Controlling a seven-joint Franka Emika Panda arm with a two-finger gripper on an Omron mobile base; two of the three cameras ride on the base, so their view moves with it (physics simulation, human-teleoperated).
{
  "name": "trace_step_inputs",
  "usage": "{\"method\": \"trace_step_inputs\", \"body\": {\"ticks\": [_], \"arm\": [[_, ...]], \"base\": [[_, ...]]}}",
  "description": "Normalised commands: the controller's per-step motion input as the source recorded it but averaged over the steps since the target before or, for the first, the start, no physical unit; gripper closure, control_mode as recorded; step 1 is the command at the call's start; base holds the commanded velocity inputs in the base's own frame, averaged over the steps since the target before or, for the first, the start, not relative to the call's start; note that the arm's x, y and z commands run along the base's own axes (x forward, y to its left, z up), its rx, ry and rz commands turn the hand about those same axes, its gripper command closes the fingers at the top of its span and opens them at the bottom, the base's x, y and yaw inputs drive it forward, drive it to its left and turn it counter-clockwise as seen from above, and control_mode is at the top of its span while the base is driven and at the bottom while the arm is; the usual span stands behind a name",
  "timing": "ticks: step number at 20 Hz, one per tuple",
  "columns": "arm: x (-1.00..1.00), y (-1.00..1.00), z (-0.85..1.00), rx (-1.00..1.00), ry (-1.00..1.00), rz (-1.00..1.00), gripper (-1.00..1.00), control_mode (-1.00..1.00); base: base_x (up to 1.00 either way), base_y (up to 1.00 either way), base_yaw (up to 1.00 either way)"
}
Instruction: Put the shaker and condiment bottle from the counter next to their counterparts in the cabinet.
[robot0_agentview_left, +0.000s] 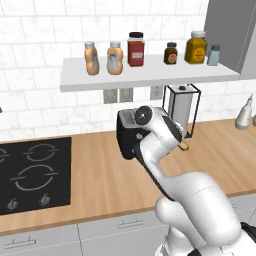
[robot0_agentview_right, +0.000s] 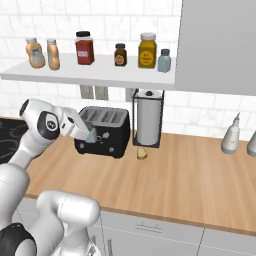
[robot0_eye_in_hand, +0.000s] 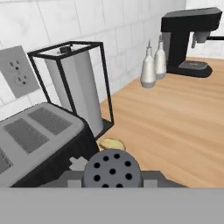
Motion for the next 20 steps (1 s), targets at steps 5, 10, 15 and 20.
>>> {"method": "trace_step_inputs", "body": {"ticks": [5,10,15,20], "arm": [[-0.01,-0.04,0.60,0.00,-0.11,0.00,1.00,-1.00],[0.00,0.00,0.64,0.00,-0.06,0.00,1.00,-1.00],[0.00,0.00,0.63,0.00,-0.01,0.00,1.00,-1.00],[0.00,0.00,0.72,-0.01,0.00,-0.01,1.00,-1.00]], "base": [[0.00,0.00,0.00],[0.00,0.00,0.00],[0.00,0.00,0.00],[0.00,0.00,0.00]]}}
